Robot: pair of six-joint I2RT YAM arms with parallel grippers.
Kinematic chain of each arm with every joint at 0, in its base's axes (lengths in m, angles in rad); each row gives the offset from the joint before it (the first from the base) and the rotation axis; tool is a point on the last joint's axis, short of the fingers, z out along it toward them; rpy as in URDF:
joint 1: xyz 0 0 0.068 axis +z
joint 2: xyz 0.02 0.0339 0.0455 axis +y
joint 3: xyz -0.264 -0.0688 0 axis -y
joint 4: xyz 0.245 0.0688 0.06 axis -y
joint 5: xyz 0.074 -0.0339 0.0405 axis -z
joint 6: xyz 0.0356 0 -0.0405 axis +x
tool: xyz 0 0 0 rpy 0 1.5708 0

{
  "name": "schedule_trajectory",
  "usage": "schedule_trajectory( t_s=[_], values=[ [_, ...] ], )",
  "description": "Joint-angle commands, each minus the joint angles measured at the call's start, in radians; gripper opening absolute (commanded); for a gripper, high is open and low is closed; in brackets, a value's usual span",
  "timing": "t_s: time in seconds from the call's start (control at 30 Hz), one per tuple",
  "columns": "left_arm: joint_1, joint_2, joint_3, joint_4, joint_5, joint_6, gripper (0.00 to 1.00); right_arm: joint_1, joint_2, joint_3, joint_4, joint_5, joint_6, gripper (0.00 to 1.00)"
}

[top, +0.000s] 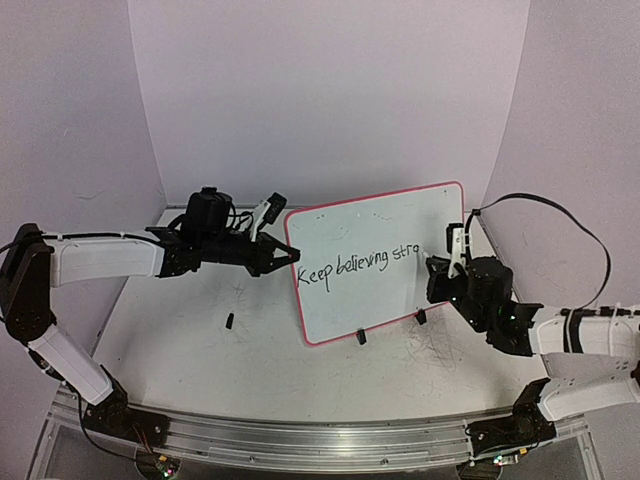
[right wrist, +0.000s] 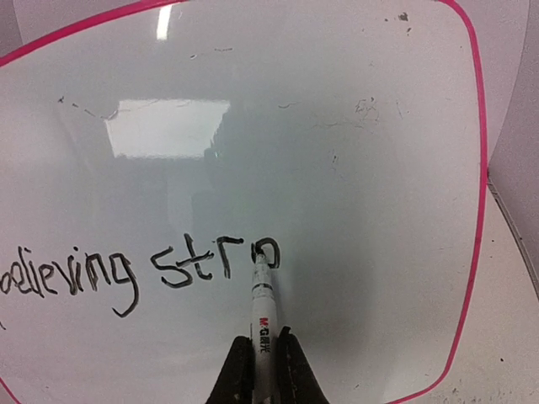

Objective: Write a sentence on the whiteboard

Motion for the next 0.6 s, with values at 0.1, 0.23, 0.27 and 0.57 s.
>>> schedule_trajectory(
  t_s=[0.1,0.23,0.27,0.57],
  values=[
    [-0.003,-0.005,-0.004,-0.061,-0.123,0.105,0.00,-0.062,-0.062,-0.009,-0.018,-0.026,0.019,0.00],
    [-0.003,-0.004,-0.006,-0.063,-0.128,0.106,0.00,-0.064,-0.033,0.003,0.037,-0.037,-0.008,0.00],
    [-0.003,-0.003,-0.005,-0.063,-0.127,0.106,0.00,-0.064,-0.023,0.009,0.041,-0.041,-0.013,0.00],
    [-0.003,0.003,-0.003,-0.064,-0.118,0.106,0.00,-0.063,-0.011,0.016,0.073,-0.047,-0.028,0.00]
  ],
)
